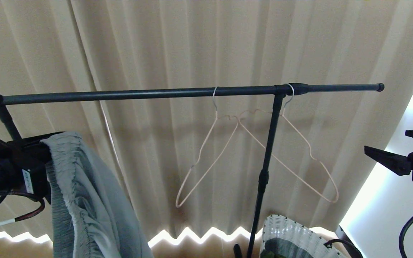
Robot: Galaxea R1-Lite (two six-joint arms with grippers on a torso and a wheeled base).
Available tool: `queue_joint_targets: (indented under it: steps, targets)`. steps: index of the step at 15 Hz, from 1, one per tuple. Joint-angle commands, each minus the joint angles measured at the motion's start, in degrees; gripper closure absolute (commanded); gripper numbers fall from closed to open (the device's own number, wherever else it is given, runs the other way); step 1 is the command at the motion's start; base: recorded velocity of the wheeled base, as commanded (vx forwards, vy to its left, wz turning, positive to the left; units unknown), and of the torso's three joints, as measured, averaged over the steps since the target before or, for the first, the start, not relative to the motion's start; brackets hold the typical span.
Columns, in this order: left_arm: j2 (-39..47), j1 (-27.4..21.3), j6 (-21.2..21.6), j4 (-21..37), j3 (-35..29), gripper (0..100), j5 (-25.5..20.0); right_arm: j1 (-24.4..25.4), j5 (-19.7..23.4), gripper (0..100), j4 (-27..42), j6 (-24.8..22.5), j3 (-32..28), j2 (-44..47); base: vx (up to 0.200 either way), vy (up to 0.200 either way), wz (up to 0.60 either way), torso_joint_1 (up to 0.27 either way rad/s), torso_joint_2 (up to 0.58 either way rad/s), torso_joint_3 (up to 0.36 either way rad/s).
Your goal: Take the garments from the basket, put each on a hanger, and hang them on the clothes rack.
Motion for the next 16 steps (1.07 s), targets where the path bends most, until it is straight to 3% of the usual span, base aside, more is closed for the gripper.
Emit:
queue_joint_targets:
  steps: [1, 7, 11, 16]
  targets:
    - [0.2, 0.0, 0.0, -0.1, 0.1, 100, 0.0, 0.3, 0.1, 0, 0.0, 1.4, -0.6, 3.2, 0.000, 0.000, 0.00, 0.000, 0.00, 0.000]
    - [-0.3, 0.1, 0.0, -0.1, 1.6, 100, 0.0, 9.1, 0.1, 0, 9.1, 4.9, -10.7, 11.2, 0.000, 0.000, 0.00, 0.000, 0.00, 0.000]
    - [-1.0, -0.1, 0.1, -0.1, 2.0, 100, 0.0, 9.8, 0.0, 0, 9.1, 5.3, -12.3, 18.8, 0.000, 0.000, 0.00, 0.000, 0.00, 0.000]
    - [-1.9, -0.1, 0.1, -0.1, 2.5, 100, 0.0, 11.9, -0.1, 0, 8.9, 9.8, -15.9, 25.6, 0.000, 0.000, 0.00, 0.000, 0.00, 0.000]
